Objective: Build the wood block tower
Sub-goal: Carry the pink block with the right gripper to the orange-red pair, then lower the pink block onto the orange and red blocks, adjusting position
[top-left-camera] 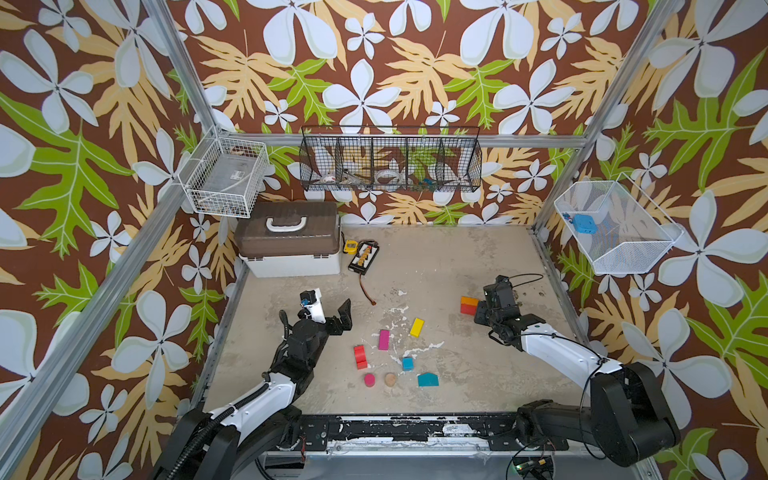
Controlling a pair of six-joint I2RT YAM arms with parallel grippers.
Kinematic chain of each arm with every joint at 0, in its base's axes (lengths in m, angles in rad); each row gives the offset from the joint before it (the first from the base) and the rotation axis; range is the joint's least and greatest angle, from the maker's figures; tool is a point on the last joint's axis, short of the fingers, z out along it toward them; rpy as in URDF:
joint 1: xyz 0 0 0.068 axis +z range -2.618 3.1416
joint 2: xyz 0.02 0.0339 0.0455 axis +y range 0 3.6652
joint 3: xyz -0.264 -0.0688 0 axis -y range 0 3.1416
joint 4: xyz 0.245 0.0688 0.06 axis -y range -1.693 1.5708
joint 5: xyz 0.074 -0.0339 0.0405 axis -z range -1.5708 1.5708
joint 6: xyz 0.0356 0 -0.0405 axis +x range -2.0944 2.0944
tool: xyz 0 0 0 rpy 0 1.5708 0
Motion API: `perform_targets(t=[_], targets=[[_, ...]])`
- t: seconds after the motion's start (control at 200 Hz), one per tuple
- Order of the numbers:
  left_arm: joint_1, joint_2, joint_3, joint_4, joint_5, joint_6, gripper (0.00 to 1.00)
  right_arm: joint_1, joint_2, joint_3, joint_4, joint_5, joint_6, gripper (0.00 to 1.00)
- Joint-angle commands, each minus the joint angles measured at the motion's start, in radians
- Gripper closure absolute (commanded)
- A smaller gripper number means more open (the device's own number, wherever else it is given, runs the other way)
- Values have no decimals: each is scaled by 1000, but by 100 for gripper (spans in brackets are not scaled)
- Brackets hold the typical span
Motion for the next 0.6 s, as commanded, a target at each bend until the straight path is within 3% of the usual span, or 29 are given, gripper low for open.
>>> perform_targets(t=[0.0,0.17,0.595], targets=[[-6,11,13,41,-51,26,0,-38,3,-12,65,-44,-20,78],[-6,25,21,43,-59,27,0,-83,74,-18,113,-149,-16,81],[-8,-33,-16,64,-68,25,0,-83,111,-23,167,-143,-24,81]])
